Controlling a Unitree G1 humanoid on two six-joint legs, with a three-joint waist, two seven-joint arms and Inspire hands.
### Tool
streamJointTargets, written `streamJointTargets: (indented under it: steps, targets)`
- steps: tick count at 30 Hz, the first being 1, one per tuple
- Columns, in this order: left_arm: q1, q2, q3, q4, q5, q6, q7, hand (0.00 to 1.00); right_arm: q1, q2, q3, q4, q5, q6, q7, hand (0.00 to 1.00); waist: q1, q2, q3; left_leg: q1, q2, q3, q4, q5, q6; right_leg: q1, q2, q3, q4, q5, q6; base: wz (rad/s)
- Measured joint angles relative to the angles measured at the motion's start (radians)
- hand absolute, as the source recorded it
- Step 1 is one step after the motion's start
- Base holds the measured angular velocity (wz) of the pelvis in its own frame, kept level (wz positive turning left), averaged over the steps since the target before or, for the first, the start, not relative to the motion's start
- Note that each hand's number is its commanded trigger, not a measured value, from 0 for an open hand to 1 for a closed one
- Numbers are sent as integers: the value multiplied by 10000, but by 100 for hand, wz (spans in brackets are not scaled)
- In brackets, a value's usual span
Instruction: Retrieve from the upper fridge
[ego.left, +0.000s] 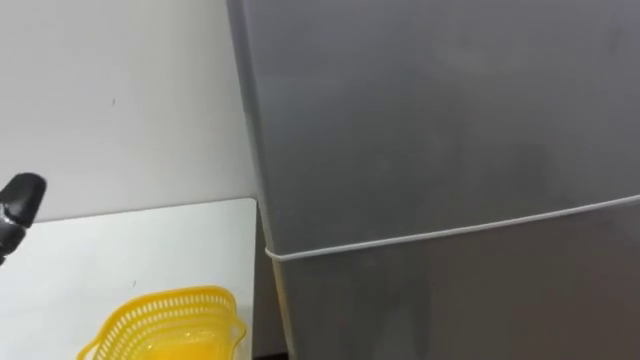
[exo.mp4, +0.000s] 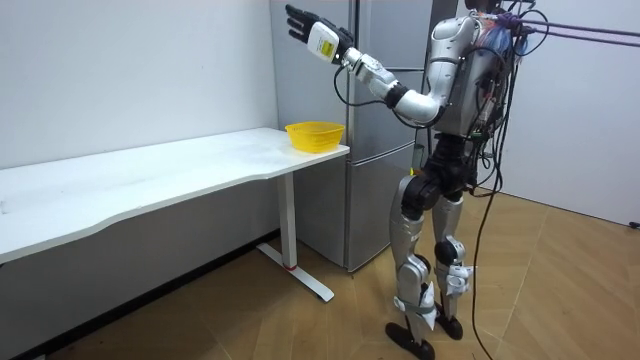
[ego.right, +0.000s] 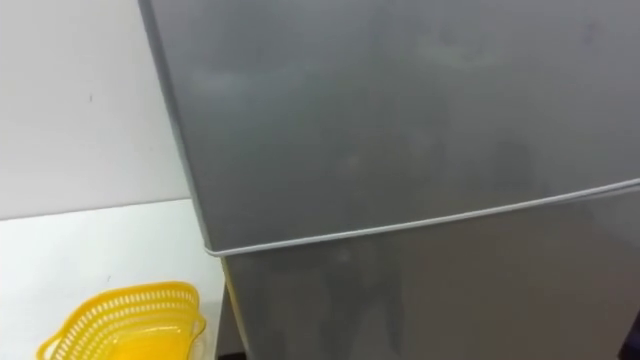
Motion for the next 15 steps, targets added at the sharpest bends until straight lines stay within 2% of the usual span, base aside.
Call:
streamJointTargets:
  steps: [3,10,15]
  targets:
    - [-118,0,-172,-65,-85,105,-815,0,-25,-11,-13,61,9,54,24,0,-26,-38,16,-6,14,50,-1,0,0,-44,1,91,28,0,-1,-8]
    - [-123,11,-728,-64,-99,1286,-3025,0,-75,-15,-26,-121,-58,282,111,0,-216,-24,-14,-206,13,102,7,1,2,-248,-28,43,136,-16,2,2]
    - [-512,77,-749,-64,-59,1717,-3941,0,-37,-51,-27,-190,-58,294,121,0,-220,34,-46,-203,18,95,9,1,2,-246,-23,124,151,-14,1,-3]
